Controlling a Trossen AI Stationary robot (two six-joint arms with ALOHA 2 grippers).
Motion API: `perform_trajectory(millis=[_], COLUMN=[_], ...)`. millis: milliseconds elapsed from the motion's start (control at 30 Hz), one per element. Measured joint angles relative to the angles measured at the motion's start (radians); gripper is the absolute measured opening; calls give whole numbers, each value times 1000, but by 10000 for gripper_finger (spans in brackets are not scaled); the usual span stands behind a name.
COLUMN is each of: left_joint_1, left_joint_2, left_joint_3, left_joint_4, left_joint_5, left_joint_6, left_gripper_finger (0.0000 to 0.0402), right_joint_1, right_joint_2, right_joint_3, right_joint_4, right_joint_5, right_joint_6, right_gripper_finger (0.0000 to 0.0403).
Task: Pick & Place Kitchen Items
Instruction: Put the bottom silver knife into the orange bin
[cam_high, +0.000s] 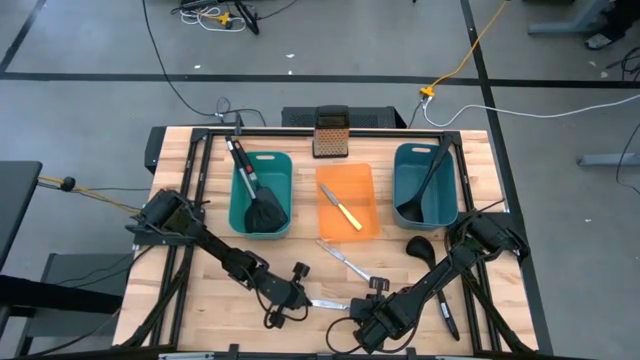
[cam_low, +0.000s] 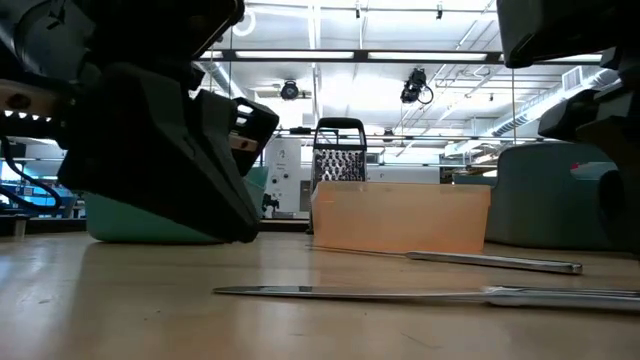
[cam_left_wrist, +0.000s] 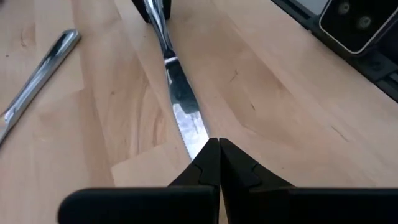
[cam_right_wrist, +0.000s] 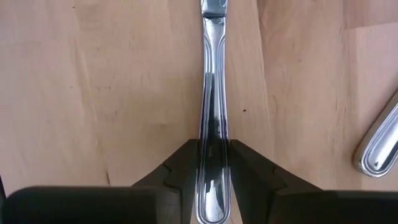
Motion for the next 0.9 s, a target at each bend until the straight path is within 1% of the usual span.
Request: perform_trajectory(millis=[333, 400, 700, 900], left_joint_1=[2, 6, 7, 15], left_joint_2=[2, 32, 62, 79], left_joint_3=[0, 4, 3, 4], left_joint_4=[-24, -11, 11, 9], left_joint_5=[0, 0, 7, 20], left_joint_6=[4, -6, -18, -72], left_gripper_finger=[2, 2, 2, 2], right_joint_1=[0, 0, -4, -4], right_joint_2=[0, 0, -1, -2], right_joint_3=[0, 0, 1, 1], right_joint_4=[5, 7, 18, 20], right_joint_5=[7, 14, 22, 6], right_joint_6=[3, 3, 3, 3], right_gripper_finger=[98, 98, 98, 98])
